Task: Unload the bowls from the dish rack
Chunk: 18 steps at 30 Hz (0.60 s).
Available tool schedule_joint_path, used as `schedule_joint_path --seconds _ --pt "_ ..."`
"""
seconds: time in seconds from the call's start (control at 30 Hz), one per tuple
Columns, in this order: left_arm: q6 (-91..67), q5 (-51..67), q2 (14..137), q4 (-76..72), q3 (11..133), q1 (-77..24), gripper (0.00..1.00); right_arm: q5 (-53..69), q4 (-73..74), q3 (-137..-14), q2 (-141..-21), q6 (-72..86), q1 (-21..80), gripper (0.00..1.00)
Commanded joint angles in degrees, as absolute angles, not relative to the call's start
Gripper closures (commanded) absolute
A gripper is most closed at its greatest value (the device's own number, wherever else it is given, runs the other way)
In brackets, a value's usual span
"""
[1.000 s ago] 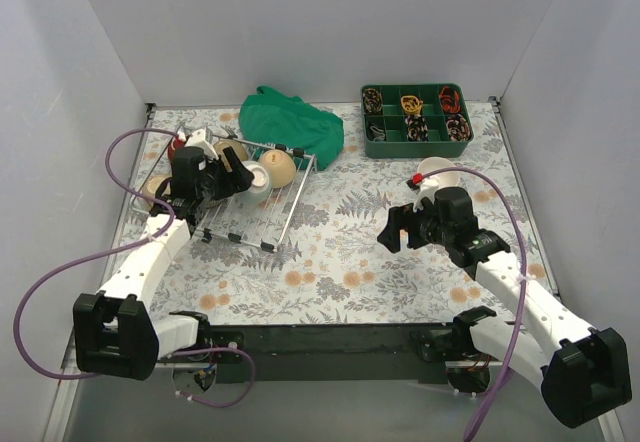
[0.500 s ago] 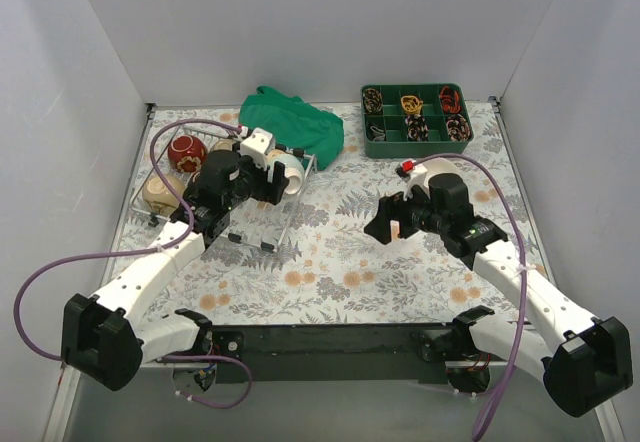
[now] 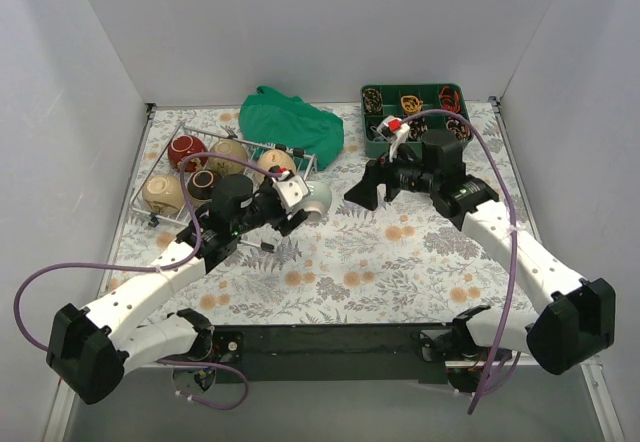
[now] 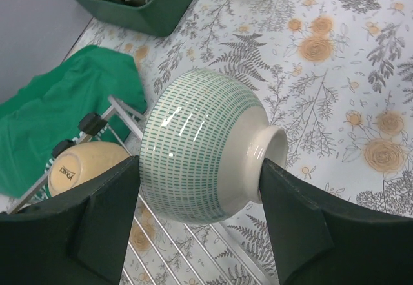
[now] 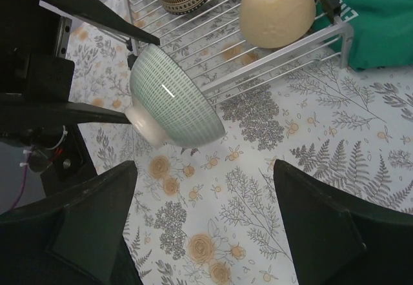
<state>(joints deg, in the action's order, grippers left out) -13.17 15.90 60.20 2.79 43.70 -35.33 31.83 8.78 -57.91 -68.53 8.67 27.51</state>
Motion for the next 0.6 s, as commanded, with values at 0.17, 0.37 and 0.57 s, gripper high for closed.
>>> schedule_joint_path --seconds 0.17,0.37,0.57 --pt "-2.0 22.1 52.7 -0.4 40.4 -41.2 0.98 49.9 10.2 -67.8 -78.9 0.6 28.0 0.05" --pt "-0.5 21.1 52.6 -0.4 39.2 -43.8 0.98 58.2 16.2 -71.6 -84.3 -5.4 29.4 0.04" --pt "-0.3 20.7 53.5 -0.4 39.0 -45.2 0.97 61.2 26.6 -73.8 -89.2 -14.6 33.0 0.07"
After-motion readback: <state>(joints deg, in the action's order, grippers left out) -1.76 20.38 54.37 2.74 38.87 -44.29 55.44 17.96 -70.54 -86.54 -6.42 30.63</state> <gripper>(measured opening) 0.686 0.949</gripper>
